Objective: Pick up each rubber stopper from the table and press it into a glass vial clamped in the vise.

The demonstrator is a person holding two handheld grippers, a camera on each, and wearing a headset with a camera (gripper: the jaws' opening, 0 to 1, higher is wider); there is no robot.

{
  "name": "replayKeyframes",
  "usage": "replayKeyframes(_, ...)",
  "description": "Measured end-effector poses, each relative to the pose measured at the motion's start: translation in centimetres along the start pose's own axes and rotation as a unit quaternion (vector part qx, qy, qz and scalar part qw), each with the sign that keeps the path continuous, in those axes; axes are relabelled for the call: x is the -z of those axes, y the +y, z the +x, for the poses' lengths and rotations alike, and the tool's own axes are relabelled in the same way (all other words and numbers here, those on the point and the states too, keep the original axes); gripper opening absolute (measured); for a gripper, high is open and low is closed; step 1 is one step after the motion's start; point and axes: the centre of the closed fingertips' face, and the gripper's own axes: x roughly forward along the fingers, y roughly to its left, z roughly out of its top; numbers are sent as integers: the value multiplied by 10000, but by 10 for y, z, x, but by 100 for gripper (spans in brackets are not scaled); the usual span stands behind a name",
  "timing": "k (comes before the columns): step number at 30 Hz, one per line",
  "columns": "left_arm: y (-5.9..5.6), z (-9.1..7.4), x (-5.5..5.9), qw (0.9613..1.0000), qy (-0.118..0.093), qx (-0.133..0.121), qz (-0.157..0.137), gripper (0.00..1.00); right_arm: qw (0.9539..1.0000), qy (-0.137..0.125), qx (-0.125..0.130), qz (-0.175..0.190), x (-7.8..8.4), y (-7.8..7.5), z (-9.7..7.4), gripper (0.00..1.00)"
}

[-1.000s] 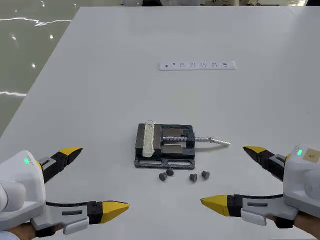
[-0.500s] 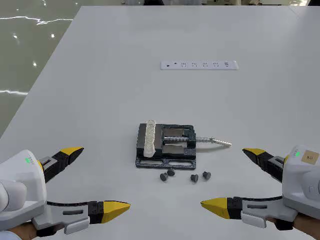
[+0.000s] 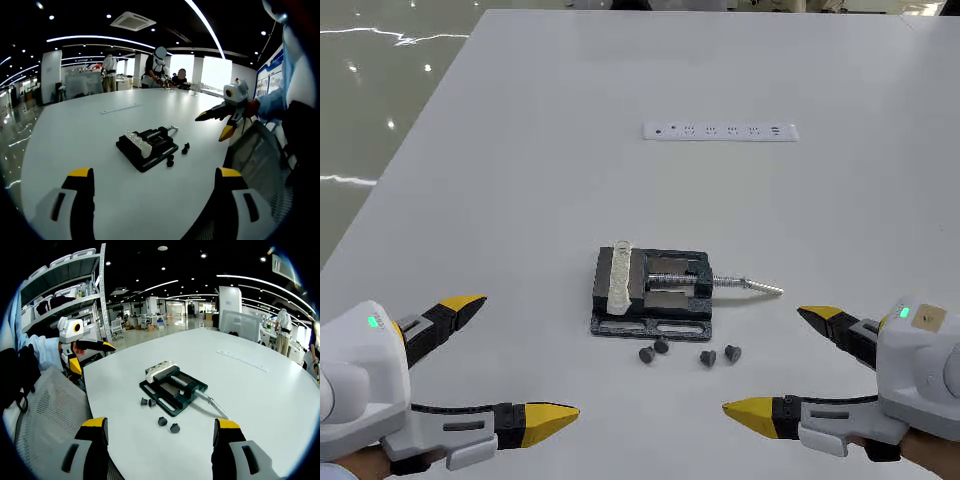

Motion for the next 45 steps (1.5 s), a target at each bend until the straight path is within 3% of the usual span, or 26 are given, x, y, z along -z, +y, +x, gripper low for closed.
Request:
replayKeyframes(5,-1,1,1,10000,5,18,-8,99,9998,150,-14,-99,7,-3,7,72)
replayKeyframes(20,0,4,3,10000,-10,11,-39,99,9981,513,40,-352,22,-11,24,46)
replayKeyframes(35,-1,5,2,10000,-25,2,-84,99,9969,668,197,-374,34,-20,35,27)
replayKeyframes(45,1,4,1,9999,-60,-14,-143,99,9960,778,197,-385,44,-20,45,23)
